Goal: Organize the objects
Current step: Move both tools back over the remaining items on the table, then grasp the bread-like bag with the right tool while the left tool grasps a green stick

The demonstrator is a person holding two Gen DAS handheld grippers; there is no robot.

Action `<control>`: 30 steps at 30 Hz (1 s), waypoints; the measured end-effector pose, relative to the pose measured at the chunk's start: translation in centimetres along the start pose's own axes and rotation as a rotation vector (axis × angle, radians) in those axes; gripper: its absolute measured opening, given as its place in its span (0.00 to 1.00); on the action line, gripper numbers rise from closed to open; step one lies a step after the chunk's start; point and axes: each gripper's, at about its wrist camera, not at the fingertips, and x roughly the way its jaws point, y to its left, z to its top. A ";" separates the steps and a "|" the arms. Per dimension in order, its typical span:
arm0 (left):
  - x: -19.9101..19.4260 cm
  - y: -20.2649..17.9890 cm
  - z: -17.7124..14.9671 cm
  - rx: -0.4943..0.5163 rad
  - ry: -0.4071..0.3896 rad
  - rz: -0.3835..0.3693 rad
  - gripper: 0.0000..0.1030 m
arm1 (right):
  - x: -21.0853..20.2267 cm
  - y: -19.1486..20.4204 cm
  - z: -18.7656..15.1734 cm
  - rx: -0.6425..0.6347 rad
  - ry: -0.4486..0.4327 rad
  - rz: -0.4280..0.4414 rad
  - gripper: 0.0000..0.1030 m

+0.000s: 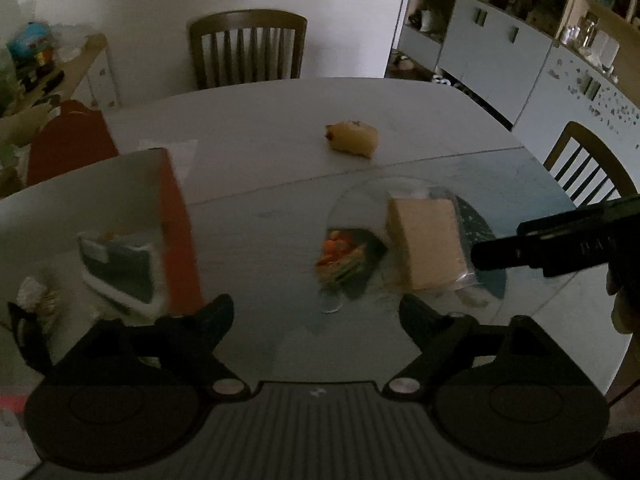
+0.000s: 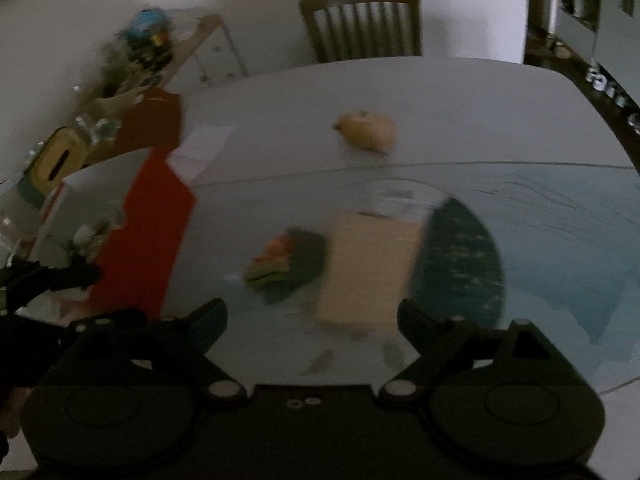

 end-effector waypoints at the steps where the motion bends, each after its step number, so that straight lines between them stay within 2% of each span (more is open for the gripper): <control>1: 0.5 -0.5 0.0 0.002 0.001 0.001 0.94 | 0.1 -0.8 0.0 0.007 0.003 -0.008 0.89; 2: 1.0 -1.0 0.0 0.000 0.002 -0.002 0.97 | 0.3 -1.4 0.0 0.012 0.006 -0.015 0.89; 6: 3.2 -1.8 0.2 -0.022 0.011 -0.015 0.98 | 1.1 -3.3 0.1 0.031 0.022 -0.038 0.89; 13: 7.1 -2.6 0.5 -0.026 -0.008 0.044 1.00 | 3.6 -4.5 0.7 0.036 0.043 -0.058 0.89; 17: 9.2 -2.9 0.7 0.007 0.006 0.072 1.00 | 5.7 -4.5 1.4 0.047 0.064 -0.073 0.89; 21: 11.0 -2.7 1.0 0.005 0.042 0.067 1.00 | 7.0 -3.5 1.8 0.034 0.062 -0.088 0.90; 30: 12.9 -2.3 1.2 0.056 0.020 0.096 1.00 | 10.0 -2.6 2.3 0.042 0.080 -0.153 0.90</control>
